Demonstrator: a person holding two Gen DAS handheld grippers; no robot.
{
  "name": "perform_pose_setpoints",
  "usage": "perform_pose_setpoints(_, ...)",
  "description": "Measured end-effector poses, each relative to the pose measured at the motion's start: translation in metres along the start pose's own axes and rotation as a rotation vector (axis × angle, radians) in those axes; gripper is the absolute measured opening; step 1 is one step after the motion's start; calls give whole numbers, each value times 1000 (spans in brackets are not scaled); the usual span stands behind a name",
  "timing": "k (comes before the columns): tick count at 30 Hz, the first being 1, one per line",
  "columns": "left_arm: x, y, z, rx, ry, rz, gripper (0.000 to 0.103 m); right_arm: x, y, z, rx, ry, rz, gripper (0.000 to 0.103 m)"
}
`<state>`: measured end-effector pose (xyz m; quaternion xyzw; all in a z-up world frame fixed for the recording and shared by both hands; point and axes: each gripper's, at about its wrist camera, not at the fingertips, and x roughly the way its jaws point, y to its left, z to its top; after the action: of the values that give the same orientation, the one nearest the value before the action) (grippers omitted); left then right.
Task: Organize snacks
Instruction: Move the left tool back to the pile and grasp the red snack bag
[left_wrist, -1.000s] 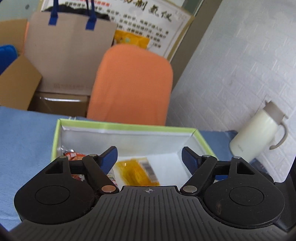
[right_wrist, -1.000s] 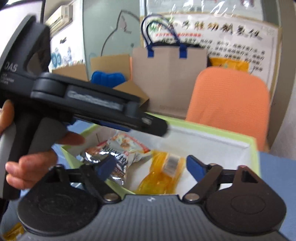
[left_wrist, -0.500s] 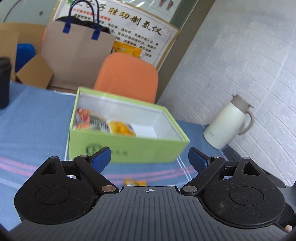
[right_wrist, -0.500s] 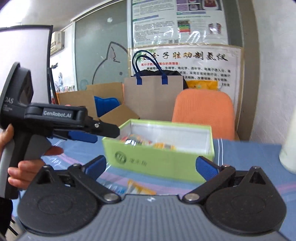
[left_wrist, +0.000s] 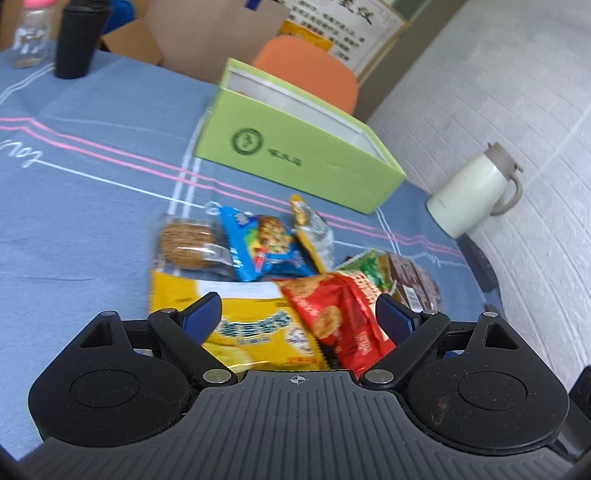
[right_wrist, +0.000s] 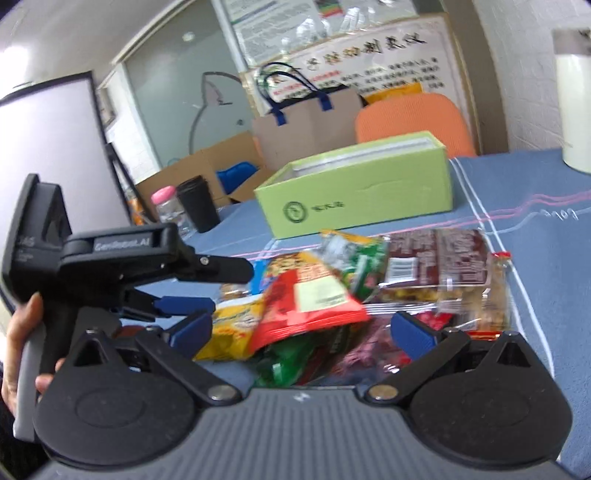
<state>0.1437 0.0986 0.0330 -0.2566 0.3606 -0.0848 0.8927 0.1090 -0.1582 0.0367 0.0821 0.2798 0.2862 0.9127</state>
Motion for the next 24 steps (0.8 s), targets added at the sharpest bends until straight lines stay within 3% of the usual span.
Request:
perform_pose_setpoints(5, -18, 24, 8, -71, -52, 21, 79, 5, 28, 5, -73, 14, 51, 103)
perform_pose_setpoints(8, -18, 35, 9, -107, -48, 30, 79, 14, 43, 5, -66, 45, 168, 103)
perform_pose_setpoints(11, -22, 50, 6, -129, -43, 41, 79, 30, 67, 7, -122, 64, 192, 103)
perform_pose_setpoints(15, -29, 69, 5, -174, -50, 31, 79, 49, 85, 10, -218, 83, 71, 103)
perform_pose_setpoints(18, -36, 72, 9, -169, -54, 6, 79, 27, 81, 21, -254, 5, 47, 103)
perform_pose_setpoints(21, -36, 61, 16, -154, -41, -89, 79, 18, 62, 31, -255, -16, -72, 103)
perform_pose_setpoints(24, -20, 38, 19, -133, 27, -232, 79, 24, 34, 31, -182, 33, -153, 103)
